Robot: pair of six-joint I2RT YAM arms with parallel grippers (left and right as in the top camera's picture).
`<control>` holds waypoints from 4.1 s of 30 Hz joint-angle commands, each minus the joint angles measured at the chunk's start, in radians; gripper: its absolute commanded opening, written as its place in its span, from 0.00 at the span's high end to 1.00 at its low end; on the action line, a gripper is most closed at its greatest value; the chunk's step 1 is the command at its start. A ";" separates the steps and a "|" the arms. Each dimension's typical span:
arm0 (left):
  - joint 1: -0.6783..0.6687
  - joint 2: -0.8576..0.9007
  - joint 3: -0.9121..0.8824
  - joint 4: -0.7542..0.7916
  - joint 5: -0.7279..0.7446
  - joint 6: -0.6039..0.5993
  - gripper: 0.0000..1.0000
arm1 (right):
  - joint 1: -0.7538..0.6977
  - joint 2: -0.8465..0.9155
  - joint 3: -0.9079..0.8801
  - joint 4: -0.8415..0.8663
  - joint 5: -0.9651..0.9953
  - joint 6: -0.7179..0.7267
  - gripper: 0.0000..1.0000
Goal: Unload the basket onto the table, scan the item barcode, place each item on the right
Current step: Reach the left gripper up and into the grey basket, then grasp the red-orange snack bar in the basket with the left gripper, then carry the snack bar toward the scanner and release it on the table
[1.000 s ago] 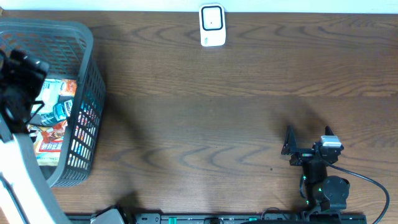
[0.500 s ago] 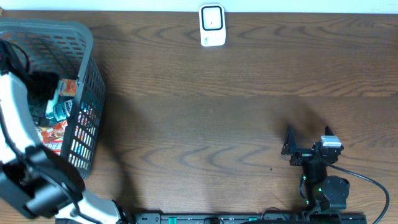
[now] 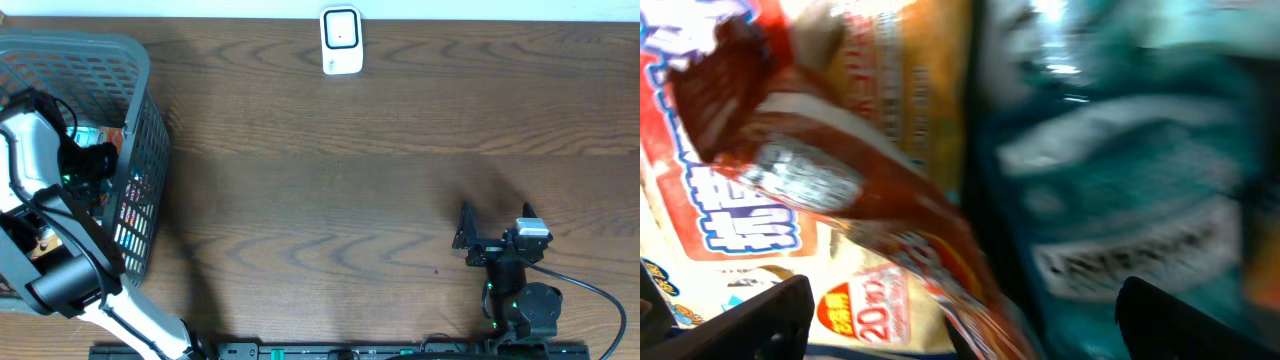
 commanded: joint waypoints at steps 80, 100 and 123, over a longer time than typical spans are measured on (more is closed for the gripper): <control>0.002 0.129 -0.071 0.058 -0.091 0.106 0.92 | -0.009 -0.005 -0.001 -0.003 0.009 -0.011 0.01; 0.000 -0.494 0.064 0.044 -0.071 0.204 0.93 | -0.009 -0.005 -0.001 -0.003 0.009 -0.011 0.01; -1.004 -0.518 0.044 0.260 -0.048 0.122 0.93 | -0.009 -0.005 -0.001 -0.003 0.009 -0.011 0.01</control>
